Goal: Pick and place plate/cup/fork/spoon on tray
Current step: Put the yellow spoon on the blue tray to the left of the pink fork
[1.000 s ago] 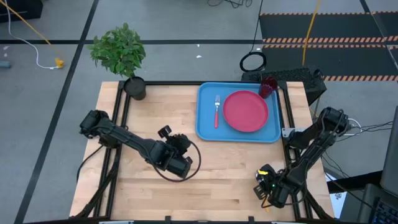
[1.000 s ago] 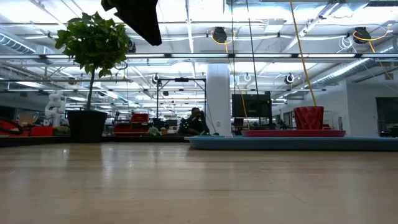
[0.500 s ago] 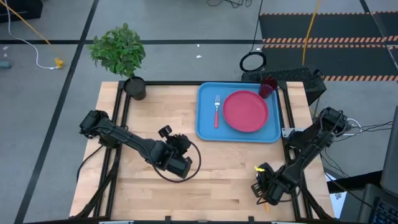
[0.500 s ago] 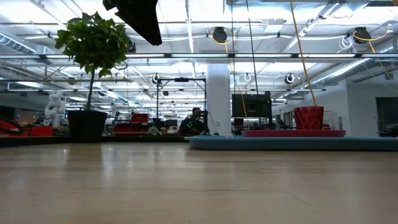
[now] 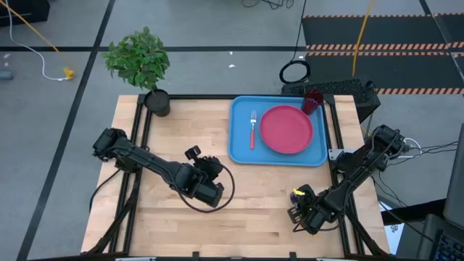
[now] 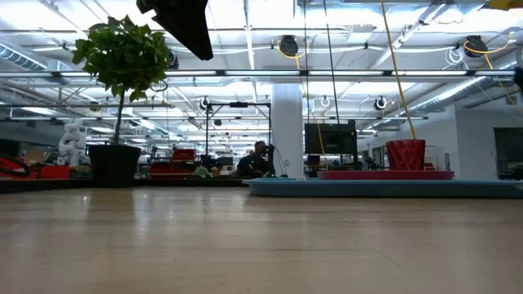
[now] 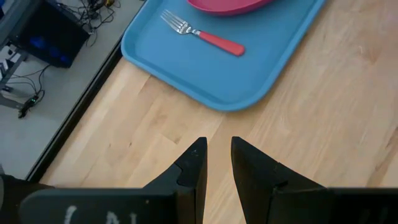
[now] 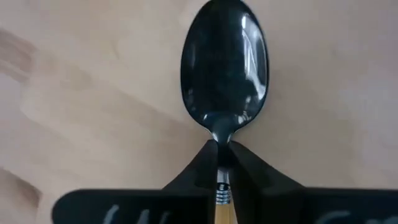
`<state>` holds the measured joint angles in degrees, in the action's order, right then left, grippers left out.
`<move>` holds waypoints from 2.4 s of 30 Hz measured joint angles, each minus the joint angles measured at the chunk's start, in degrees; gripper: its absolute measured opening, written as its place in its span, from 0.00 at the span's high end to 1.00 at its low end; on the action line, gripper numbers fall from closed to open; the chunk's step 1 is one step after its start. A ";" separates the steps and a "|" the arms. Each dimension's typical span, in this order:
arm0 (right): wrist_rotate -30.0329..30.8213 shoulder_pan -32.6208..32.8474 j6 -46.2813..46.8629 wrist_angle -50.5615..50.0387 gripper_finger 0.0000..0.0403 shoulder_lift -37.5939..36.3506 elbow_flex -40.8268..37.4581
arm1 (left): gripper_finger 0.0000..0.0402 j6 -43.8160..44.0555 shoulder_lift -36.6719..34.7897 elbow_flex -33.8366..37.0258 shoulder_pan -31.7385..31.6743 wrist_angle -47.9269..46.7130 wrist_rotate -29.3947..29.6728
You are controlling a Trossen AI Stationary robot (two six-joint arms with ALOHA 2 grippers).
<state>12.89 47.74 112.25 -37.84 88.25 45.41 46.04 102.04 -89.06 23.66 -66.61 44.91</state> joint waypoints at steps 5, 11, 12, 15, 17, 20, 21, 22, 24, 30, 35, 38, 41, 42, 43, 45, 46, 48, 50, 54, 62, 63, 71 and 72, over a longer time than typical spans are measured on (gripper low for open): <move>12.57 -0.45 -2.35 1.92 0.98 0.31 -0.28 | 0.81 -0.45 0.00 0.00 0.00 -0.01 0.00; 20.88 -1.86 -9.59 7.17 0.98 0.21 -0.24 | 0.81 -0.56 0.01 0.00 0.10 0.10 0.02; 22.42 -2.31 -11.24 8.26 0.98 0.20 -0.22 | 0.81 -0.56 0.02 -0.01 0.17 0.16 0.02; 26.50 -3.81 -17.00 11.50 0.98 0.20 -0.17 | 0.81 -0.61 0.02 -0.02 0.26 0.24 0.02; 28.62 -4.94 -21.31 13.89 0.98 0.17 -0.15 | 0.81 -0.91 0.02 -0.02 0.26 0.31 0.02; 32.17 -6.88 -27.95 17.98 0.98 0.15 -0.13 | 0.81 -1.35 0.02 -0.02 0.20 0.86 0.25; 33.43 -7.55 -30.28 19.41 0.98 0.13 -0.13 | 0.81 -1.35 0.02 -0.02 0.10 1.03 0.40; 34.44 -8.20 -32.50 20.69 0.98 0.13 -0.11 | 0.81 -1.35 0.02 -0.02 -0.02 1.29 0.50; 36.62 -9.55 -37.10 23.31 0.98 0.11 -0.11 | 0.81 -1.37 0.02 -0.02 -0.41 2.20 0.61; 41.72 -14.02 -51.84 31.11 0.98 0.09 -0.08 | 0.81 -2.07 0.02 -0.02 -1.60 4.37 0.60; 44.01 -17.67 -63.97 39.14 0.98 0.09 -0.08 | 0.81 -2.46 0.02 -0.02 -2.10 4.35 -1.02; 44.06 -19.99 -71.52 44.48 0.98 0.09 -0.06 | 0.81 -3.12 0.02 -0.02 -2.05 4.35 -1.40; 44.04 -22.29 -79.12 49.63 0.98 0.09 -0.06 | 0.78 -3.55 0.02 -0.02 -2.05 4.35 -1.40; 44.02 -22.95 -81.44 51.29 0.98 0.08 -0.05 | 0.77 -3.86 0.02 -0.02 -2.08 4.35 -1.36; 44.00 -23.59 -83.59 52.81 0.98 0.06 -0.05 | 0.75 -4.01 0.02 -0.02 -2.18 4.34 -1.18; 43.49 -24.87 -87.84 55.76 0.98 0.06 -0.04 | 0.70 -4.89 0.02 -0.02 -2.46 4.37 -0.81; 42.57 -25.57 -89.86 57.09 0.98 0.06 -0.04 | 0.67 -5.43 0.02 -0.02 -2.59 4.40 -0.27; 40.94 -27.03 -93.52 59.79 0.98 0.06 -0.04 | 0.63 -8.15 0.04 0.53 -2.66 5.95 1.82; 39.15 -28.61 -96.76 62.05 0.98 0.06 -0.04 | 0.59 -11.94 0.02 2.30 -2.71 9.39 3.30; 36.35 -31.71 -99.61 63.38 0.98 0.02 -0.04 | 0.54 -14.62 0.11 8.02 -3.01 18.42 3.55; 28.43 -37.19 -101.23 71.57 0.98 0.00 -3.16 | 0.54 -21.66 0.11 21.20 -4.23 45.82 4.01; 26.87 -37.76 -101.63 74.21 0.98 0.00 -4.06 | 0.54 -23.04 0.11 22.49 -4.52 50.01 3.68; 18.79 -40.59 -104.74 95.80 0.98 0.00 -11.74 | 0.52 -29.69 0.11 28.80 -8.48 73.29 -4.28; 18.31 -40.67 -105.38 97.97 0.98 0.00 -12.33 | 0.50 -29.84 0.11 29.15 -9.04 75.55 -5.84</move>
<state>31.19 7.07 6.88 60.14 88.25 33.08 16.20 102.15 -59.91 14.62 8.94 39.06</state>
